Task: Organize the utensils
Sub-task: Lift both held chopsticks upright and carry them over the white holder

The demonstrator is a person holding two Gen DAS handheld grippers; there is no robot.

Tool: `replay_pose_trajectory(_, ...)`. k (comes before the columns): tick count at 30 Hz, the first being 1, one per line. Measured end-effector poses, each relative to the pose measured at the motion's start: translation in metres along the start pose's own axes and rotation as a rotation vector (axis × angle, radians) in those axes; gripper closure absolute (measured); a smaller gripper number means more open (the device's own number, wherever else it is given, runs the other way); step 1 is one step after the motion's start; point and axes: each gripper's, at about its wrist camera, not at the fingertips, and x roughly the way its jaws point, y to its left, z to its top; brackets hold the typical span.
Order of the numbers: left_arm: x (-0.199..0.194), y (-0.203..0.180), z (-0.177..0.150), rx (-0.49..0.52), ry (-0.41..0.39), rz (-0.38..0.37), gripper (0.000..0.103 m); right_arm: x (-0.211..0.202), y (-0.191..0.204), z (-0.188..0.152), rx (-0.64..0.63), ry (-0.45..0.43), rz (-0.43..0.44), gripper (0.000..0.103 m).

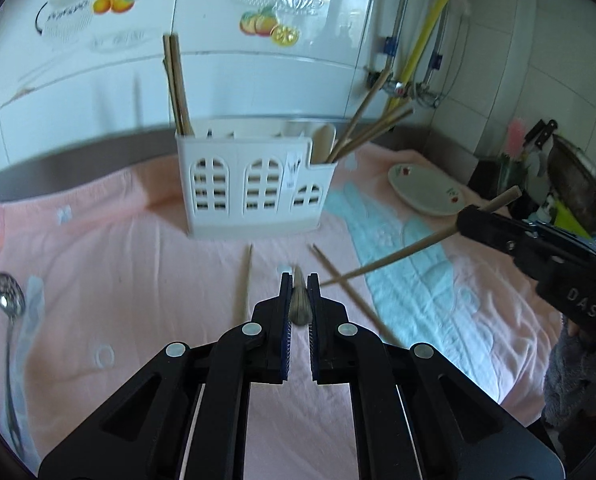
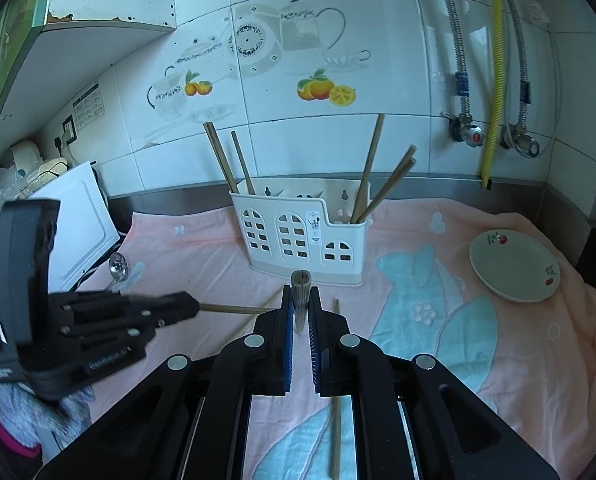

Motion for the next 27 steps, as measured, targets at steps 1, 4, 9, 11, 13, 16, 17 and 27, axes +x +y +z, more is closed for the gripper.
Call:
replay_pose_trajectory(1, -0.001, 0.0, 0.002, 0.003, -0.001, -0.004, 0.097, 0.001, 0.0, 0.003, -0.002, 0.003, 0.003, 0.096)
replay_pose_trajectory(4, -0.001, 0.003, 0.013, 0.015, 0.0, -0.005, 0.097, 0.003, -0.001, 0.017, -0.012, 0.012, 0.009, 0.096)
replay_pose_trajectory(9, -0.005, 0.006, 0.031, 0.027, -0.005, -0.018, 0.097, 0.006, -0.003, 0.041, -0.029, 0.017, 0.012, 0.096)
replay_pose_trajectory(11, -0.007, 0.008, 0.039, 0.036, -0.012, -0.017, 0.097, 0.006, -0.004, 0.051, -0.036, 0.014, 0.012, 0.096)
replay_pose_trajectory(13, -0.011, 0.008, 0.046, 0.046, -0.024, -0.015, 0.097, 0.006, -0.006, 0.063, -0.037, 0.011, 0.012, 0.096)
replay_pose_trajectory(16, -0.018, 0.008, 0.06, 0.059, -0.041, -0.011, 0.098, 0.007, -0.007, 0.078, -0.046, 0.009, 0.007, 0.096)
replay_pose_trajectory(17, -0.02, 0.008, 0.065, 0.063, -0.046, -0.011, 0.098, 0.008, -0.007, 0.084, -0.05, 0.009, 0.004, 0.096)
replay_pose_trajectory(27, -0.053, 0.009, 0.127, 0.102, -0.169, 0.028, 0.098, -0.002, -0.022, 0.137, -0.021, -0.037, 0.002, 0.096)
